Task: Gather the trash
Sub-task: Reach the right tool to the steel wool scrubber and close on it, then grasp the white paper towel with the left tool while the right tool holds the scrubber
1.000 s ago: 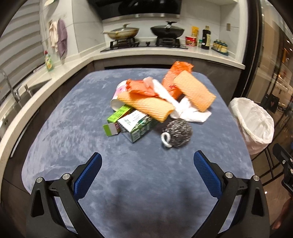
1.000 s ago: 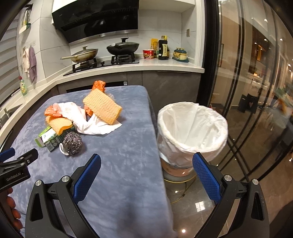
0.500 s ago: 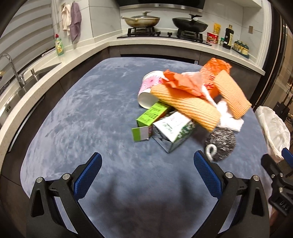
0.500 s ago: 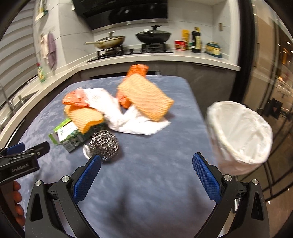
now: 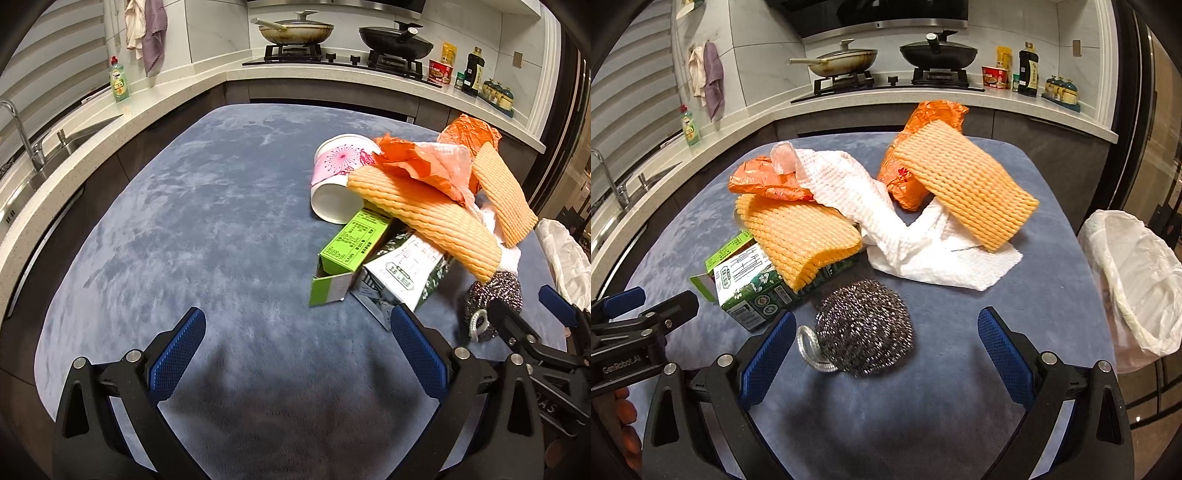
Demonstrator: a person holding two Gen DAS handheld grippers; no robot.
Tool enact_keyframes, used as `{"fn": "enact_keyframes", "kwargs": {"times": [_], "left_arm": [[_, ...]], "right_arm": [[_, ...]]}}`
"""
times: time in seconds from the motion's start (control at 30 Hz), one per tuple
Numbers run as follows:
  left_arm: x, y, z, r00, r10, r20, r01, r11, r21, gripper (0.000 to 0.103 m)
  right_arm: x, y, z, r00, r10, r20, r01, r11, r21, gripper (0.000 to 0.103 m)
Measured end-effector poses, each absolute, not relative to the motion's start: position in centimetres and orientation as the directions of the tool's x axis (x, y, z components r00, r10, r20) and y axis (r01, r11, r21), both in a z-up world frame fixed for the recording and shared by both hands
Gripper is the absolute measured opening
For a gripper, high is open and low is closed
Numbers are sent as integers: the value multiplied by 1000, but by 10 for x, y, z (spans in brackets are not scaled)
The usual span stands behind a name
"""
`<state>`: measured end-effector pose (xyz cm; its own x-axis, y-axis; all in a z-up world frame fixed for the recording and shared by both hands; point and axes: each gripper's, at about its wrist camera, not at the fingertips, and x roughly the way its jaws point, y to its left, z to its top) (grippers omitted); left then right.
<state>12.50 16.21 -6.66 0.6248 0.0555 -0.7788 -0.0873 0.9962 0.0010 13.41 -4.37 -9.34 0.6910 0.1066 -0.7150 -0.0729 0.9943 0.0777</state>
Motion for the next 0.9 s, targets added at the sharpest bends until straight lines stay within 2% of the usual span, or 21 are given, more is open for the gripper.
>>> {"fn": "enact_keyframes", "kwargs": {"times": [0.17,0.3,0.47,0.53,0.9], "left_arm": [[131,161,-67,626,43,-779,-83,997,-11,96],[134,159,-66,629,35,-777,-79,997,-19,96],[135,155,-68,631,27,-775,-68,997,-21,96],[135,151,-68,632,22,-774,-57,998,-18,96],[139,146,-70,629,-1,-777,-47,998,-39,96]], "right_arm": [[143,-41,-102,667,140,-732,-97,990,101,79],[142,-36,-106,654,177,-736,-138,984,114,61],[135,-33,-102,663,190,-724,-163,981,109,51],[130,-35,-99,669,198,-717,-166,979,115,43],[113,-69,-87,700,157,-696,-94,987,129,42]]}}
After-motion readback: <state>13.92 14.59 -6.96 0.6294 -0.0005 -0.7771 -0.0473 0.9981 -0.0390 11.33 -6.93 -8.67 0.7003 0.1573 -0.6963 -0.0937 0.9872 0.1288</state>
